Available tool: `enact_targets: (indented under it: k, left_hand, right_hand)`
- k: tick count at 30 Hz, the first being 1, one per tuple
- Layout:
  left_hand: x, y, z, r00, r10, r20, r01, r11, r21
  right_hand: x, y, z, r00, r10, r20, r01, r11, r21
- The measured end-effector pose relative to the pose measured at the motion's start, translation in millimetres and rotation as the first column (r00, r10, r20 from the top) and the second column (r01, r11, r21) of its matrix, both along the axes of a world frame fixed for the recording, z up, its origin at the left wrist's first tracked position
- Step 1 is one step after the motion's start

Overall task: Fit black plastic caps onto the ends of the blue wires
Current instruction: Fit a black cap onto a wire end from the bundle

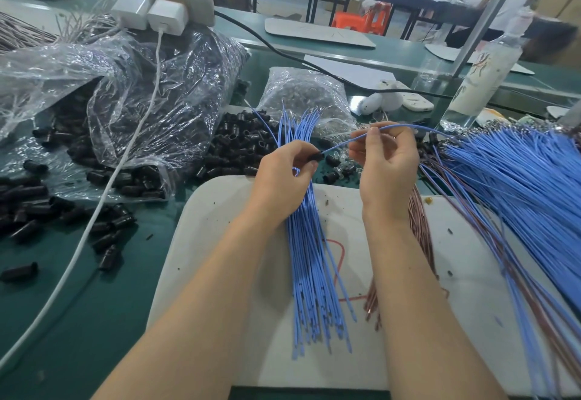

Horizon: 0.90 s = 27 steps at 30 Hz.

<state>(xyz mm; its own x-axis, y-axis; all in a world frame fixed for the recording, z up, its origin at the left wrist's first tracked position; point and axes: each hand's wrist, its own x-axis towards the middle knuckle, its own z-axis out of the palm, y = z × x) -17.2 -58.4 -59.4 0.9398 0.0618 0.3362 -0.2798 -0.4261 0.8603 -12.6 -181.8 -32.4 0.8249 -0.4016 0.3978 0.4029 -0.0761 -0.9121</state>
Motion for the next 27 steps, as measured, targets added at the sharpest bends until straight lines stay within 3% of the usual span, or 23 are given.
enact_targets:
  k: [9, 14, 20, 23, 27]
  left_hand:
    - [-4.8, -3.9, 4.7, 0.995, -0.037, 0.094, 0.034, 0.999, 0.027]
    - [-8.4, -6.8, 8.7, 0.990, -0.040, 0.136, 0.035, 0.999, 0.041]
    - [-13.9, -8.8, 17.8, 0.979, 0.011, 0.204, -0.023, 0.998, 0.058]
    - [-17.0, -13.1, 20.0, 0.974, 0.012, 0.228, -0.020, 0.999, 0.034]
    - [-17.0, -12.9, 20.1, 0.983, 0.013, 0.183, 0.008, 0.993, -0.115]
  right_hand:
    - [-4.9, 6.5, 1.5, 0.975, 0.191, -0.113, -0.185, 0.981, 0.060]
    - [-5.9, 7.2, 1.0, 0.949, 0.192, -0.251, -0.226, 0.968, -0.114]
    - [-8.7, 10.9, 6.6, 0.922, 0.333, -0.199, -0.308, 0.940, 0.143]
    - [-11.2, 15.1, 7.1, 0.871, 0.432, -0.233, -0.411, 0.901, 0.136]
    - [-14.0, 20.1, 8.0, 0.829, 0.488, -0.273, -0.467, 0.873, 0.142]
